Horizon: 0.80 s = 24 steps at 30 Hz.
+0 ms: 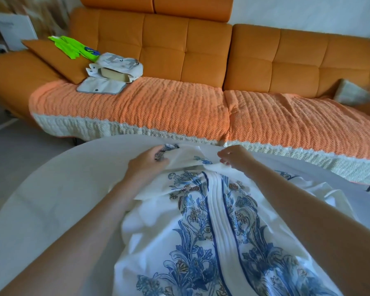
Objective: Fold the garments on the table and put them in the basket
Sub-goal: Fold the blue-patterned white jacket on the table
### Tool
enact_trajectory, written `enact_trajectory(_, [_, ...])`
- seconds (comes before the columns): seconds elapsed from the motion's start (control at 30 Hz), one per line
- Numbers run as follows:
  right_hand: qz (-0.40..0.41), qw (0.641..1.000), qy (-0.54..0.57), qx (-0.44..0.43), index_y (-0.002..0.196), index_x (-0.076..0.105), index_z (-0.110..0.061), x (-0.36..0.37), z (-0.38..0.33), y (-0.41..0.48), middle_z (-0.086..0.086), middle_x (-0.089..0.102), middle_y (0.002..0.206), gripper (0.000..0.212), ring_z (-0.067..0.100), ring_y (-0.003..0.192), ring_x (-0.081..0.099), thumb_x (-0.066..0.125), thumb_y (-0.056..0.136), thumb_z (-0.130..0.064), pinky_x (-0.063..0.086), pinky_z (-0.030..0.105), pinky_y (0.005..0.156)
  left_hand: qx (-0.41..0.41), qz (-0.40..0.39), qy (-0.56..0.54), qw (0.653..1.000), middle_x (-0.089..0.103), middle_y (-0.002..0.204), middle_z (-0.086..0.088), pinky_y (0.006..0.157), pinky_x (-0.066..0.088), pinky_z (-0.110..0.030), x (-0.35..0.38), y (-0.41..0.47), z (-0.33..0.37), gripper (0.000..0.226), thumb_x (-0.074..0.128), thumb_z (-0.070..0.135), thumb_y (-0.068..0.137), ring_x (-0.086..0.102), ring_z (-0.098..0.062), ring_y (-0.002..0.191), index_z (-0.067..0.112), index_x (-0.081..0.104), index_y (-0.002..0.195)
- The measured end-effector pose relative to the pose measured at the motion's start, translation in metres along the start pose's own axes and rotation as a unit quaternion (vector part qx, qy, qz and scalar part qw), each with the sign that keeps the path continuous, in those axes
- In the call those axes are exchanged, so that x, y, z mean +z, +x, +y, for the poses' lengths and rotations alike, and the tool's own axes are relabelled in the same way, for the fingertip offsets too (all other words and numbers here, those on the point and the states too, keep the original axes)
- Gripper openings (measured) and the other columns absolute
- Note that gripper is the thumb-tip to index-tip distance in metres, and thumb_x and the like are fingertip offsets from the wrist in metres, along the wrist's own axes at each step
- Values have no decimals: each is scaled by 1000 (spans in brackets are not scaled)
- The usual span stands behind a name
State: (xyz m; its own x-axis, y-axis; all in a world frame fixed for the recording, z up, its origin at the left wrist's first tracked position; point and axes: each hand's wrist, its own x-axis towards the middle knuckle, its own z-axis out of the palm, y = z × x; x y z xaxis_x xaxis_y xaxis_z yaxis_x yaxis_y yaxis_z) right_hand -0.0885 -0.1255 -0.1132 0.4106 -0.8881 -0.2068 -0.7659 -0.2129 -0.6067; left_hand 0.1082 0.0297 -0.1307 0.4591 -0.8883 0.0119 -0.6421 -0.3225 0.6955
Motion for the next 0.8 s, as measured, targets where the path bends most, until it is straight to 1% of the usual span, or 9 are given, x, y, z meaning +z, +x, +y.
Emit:
enact_trajectory(0.07, [-28, 1000, 5, 11, 129, 52, -4, 13, -5, 16, 14, 58, 109, 39, 18, 76, 52, 52, 94, -22, 43, 28, 66, 39, -18, 24, 999, 48, 117, 14, 81, 48, -31, 14, 7, 9, 60, 60, 51, 84, 57, -15, 100, 31, 42, 138])
enact_trajectory(0.13, [-65, 997, -29, -5, 136, 46, -17, 24, -9, 26, 15, 49, 132, 45, 14, 83, 48, 56, 92, -19, 31, 19, 65, 47, -1, 5, 999, 61, 120, 3, 67, 47, -25, 30, 14, 9, 46, 62, 36, 88, 62, -17, 89, 21, 54, 131])
enact_trajectory(0.23, [-111, 987, -108, -48, 124, 58, -22, 39, -8, 30, 6, 49, 136, 34, 10, 92, 42, 54, 91, -15, 27, 17, 74, 23, 50, -105, 993, 65, 92, -9, 53, 35, -18, 38, 13, 7, 31, 52, 24, 95, 58, -16, 67, 8, 60, 121])
enact_trajectory(0.3, [-55, 993, -91, -56, 108, 67, -19, 39, -8, 27, 6, 60, 111, 20, 18, 98, 46, 59, 90, -22, 38, 28, 89, -2, 76, -225, 971, 60, 94, -9, 61, 35, -19, 34, 14, 5, 30, 46, 25, 98, 56, -21, 82, 5, 59, 115])
enact_trajectory(0.4, [64, 992, -1, -108, 98, 66, -15, 29, -24, 20, -3, 59, 81, 17, 9, 58, 45, 58, 90, -28, 37, 18, 51, 6, 102, -280, 955, 56, 93, 6, 65, 34, -15, 24, 8, 6, 21, 40, 26, 100, 52, -5, 85, 15, 56, 108])
enact_trajectory(0.47, [189, 967, -35, -170, 102, 64, -17, 20, -48, 12, -6, 59, 73, 19, 8, 51, 46, 51, 95, -29, 33, 20, 43, 8, 142, -323, 936, 56, 95, 7, 64, 34, -12, 18, 5, 8, 24, 38, 25, 101, 51, -2, 85, 14, 56, 112])
enact_trajectory(0.53, [232, 941, -9, -248, 107, 61, -14, 17, -80, 3, -3, 62, 74, 20, 10, 55, 57, 46, 98, -22, 46, 25, 45, -9, 196, -374, 906, 55, 93, 4, 64, 38, -12, 7, 2, 10, 23, 38, 24, 101, 52, -9, 86, 13, 55, 111])
enact_trajectory(0.7, [145, 927, 50, -342, 112, 56, -7, 39, -131, -14, 8, 69, 101, 19, 15, 73, 63, 45, 97, -9, 52, 25, 61, -92, 265, -475, 834, 57, 113, -9, 89, 46, -34, -19, -1, -14, 25, 35, 24, 100, 56, -24, 104, 15, 50, 118])
enact_trajectory(0.8, [47, 942, 10, -332, 139, 33, -20, 54, -128, -14, 14, 56, 131, 52, 29, 99, 64, 44, 93, 1, 54, 46, 82, -136, 271, -425, 853, 51, 98, -5, 70, 43, -19, -22, -9, -30, 33, 39, 23, 100, 54, -16, 83, 9, 40, 130])
